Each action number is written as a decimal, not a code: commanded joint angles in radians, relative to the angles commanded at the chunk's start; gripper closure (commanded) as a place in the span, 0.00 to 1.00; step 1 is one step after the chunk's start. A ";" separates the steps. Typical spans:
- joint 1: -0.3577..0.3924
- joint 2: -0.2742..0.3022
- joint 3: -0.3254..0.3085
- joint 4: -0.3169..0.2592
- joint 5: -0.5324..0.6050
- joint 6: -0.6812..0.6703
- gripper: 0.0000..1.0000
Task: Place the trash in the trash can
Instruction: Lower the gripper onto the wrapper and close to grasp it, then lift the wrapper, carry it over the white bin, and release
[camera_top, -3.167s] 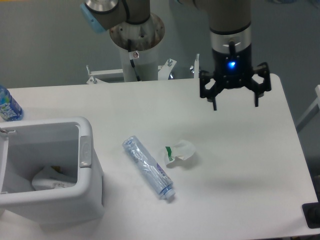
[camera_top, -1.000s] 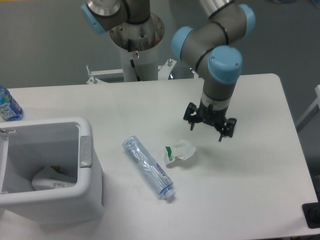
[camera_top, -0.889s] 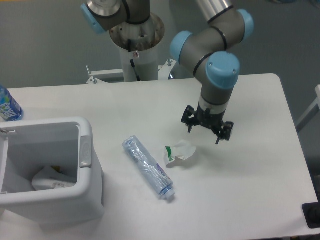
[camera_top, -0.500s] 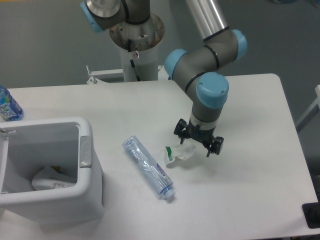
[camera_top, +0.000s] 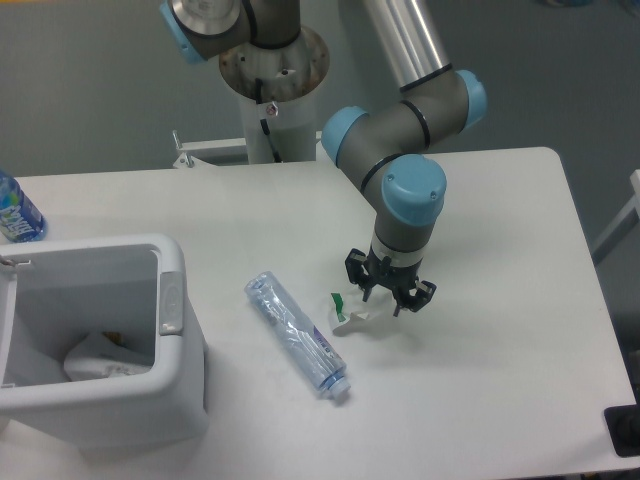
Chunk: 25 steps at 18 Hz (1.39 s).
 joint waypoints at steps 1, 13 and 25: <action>0.000 0.003 0.000 0.000 0.000 -0.005 1.00; 0.100 0.132 0.115 -0.018 -0.242 -0.108 1.00; 0.017 0.307 0.272 -0.008 -0.456 -0.863 1.00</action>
